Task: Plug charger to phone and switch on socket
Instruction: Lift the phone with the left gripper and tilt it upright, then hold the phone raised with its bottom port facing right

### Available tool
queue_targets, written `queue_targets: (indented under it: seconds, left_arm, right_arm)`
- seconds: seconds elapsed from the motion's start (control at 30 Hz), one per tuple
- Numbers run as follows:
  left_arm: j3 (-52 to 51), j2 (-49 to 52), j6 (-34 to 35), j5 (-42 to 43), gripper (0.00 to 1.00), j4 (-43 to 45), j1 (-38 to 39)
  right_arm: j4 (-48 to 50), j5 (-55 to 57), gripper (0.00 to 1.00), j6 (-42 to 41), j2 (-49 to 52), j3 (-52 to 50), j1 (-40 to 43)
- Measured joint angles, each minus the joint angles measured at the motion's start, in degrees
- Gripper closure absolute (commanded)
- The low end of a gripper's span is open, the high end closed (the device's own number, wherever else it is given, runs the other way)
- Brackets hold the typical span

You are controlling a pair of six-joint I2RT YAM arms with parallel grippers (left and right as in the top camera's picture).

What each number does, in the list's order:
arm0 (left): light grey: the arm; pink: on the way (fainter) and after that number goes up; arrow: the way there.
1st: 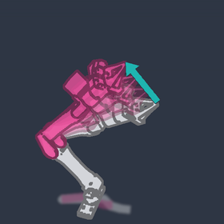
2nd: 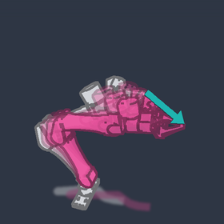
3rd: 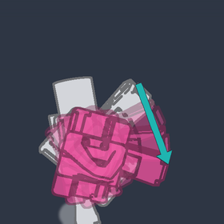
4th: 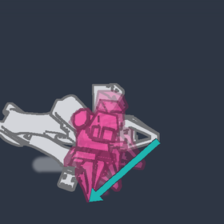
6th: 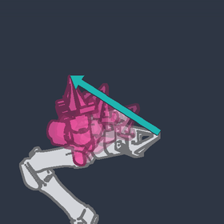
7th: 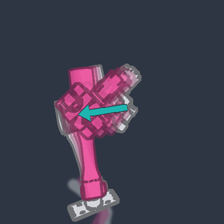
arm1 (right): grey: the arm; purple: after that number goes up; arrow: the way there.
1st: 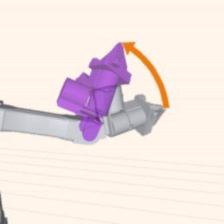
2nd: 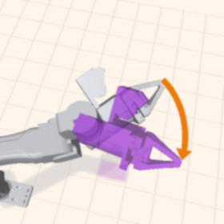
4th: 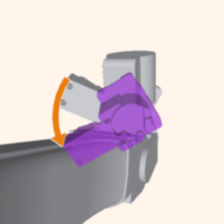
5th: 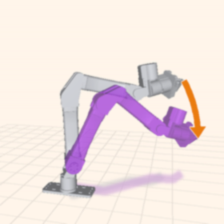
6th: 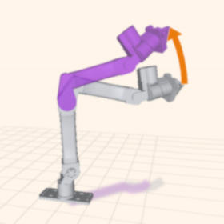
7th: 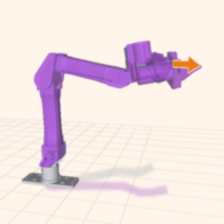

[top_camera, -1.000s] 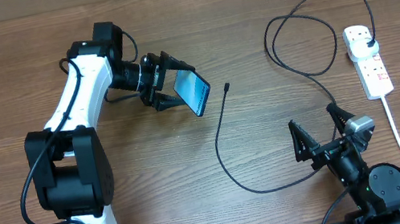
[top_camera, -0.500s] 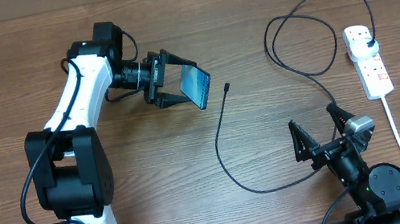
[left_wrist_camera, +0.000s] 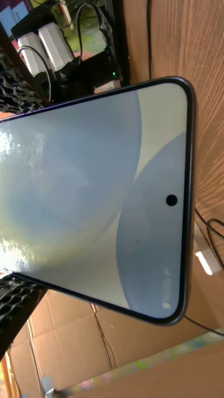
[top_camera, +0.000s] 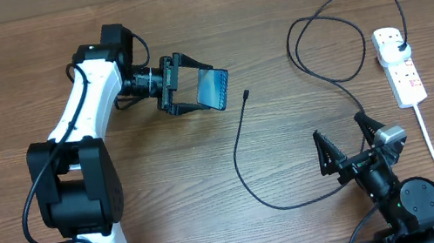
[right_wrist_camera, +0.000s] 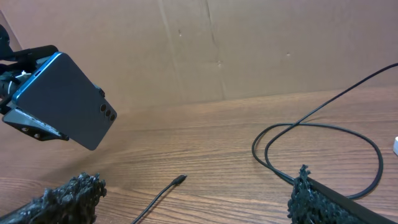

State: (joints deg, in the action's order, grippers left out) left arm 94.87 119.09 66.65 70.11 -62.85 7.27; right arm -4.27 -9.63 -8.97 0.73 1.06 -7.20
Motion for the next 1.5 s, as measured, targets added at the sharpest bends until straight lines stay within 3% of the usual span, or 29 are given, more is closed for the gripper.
queue_targets:
  seconds: [0.7,1.5]
  left_arm:
    - [0.0,0.0,3.3,-1.3,0.35,0.0,-1.3]
    - [0.0,0.0,-5.9,1.5,0.35,-9.0,-5.8]
  right_arm:
    - [0.0,0.0,0.0,0.0,0.0,0.0,0.0]
    - [0.0,0.0,0.0,0.0,0.0,0.0,0.0]
